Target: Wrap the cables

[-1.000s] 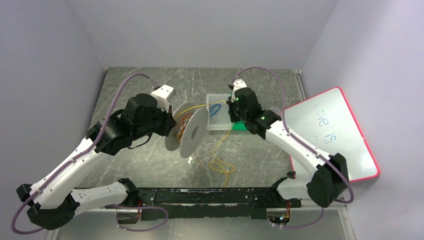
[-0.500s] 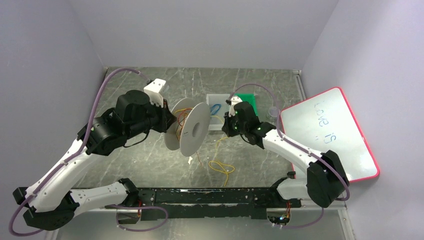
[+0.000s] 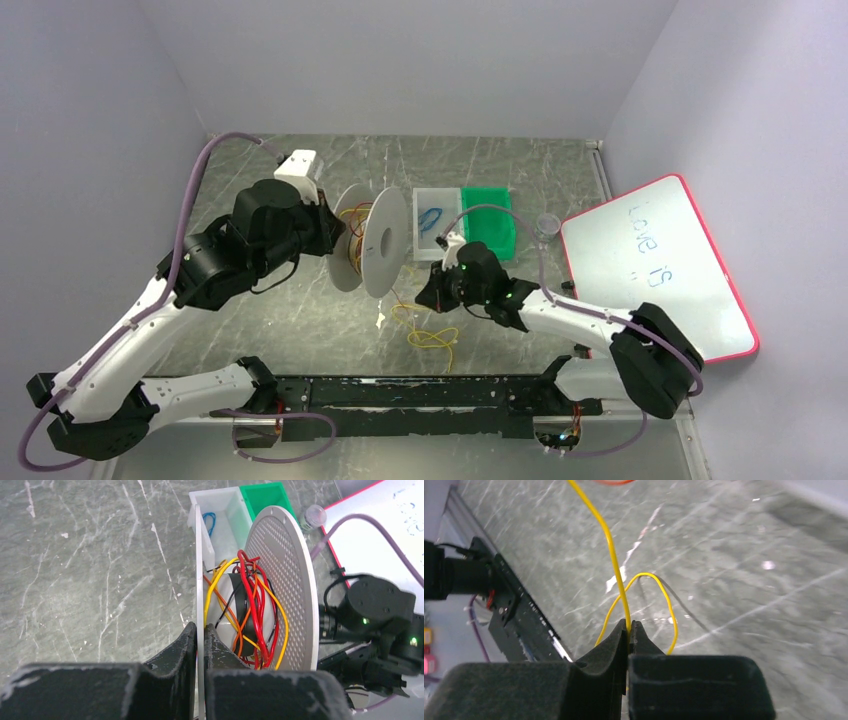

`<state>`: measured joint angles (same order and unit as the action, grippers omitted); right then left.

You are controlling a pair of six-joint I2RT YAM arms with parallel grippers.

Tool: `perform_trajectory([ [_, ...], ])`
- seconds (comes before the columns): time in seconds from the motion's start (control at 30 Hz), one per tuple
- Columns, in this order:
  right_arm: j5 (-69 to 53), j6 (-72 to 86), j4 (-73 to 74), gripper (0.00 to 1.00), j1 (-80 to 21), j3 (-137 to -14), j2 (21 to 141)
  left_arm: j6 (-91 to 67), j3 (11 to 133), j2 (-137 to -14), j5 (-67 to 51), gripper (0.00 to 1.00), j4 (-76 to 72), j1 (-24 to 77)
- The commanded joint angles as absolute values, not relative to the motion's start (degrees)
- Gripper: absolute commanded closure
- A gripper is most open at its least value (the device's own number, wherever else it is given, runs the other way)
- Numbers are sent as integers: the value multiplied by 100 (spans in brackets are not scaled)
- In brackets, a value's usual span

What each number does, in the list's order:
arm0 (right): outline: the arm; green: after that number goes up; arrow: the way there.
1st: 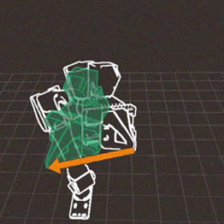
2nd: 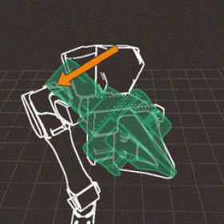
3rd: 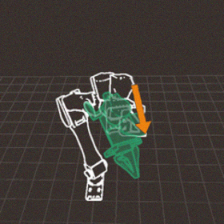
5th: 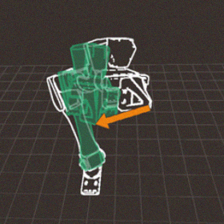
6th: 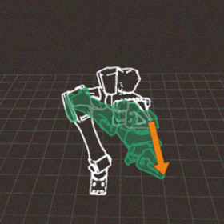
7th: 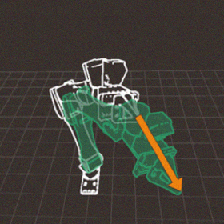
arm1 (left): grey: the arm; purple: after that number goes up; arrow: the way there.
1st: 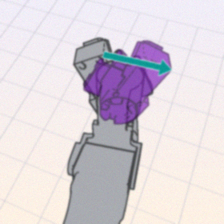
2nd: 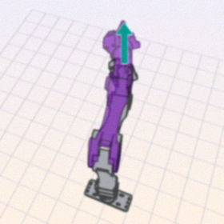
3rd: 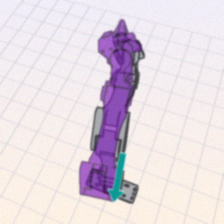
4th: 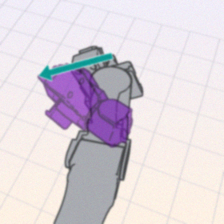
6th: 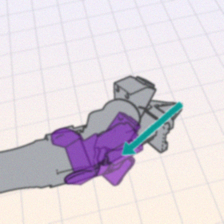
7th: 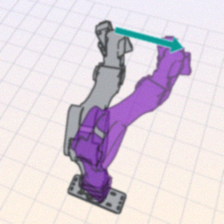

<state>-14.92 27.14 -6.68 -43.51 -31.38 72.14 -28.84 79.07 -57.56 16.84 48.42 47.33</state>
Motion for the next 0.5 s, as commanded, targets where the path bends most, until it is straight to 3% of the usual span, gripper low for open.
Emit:
perform_trajectory([
  [0.0,-1492,3166,-1445,96,-4897,-2962,7332,-3111,7836,-5721,2127,93,4220,4693],
  [0.47,-2099,3642,-2496,88,-5520,-2637,7706,-3660,6998,-5881,2703,93,4191,4345],
])
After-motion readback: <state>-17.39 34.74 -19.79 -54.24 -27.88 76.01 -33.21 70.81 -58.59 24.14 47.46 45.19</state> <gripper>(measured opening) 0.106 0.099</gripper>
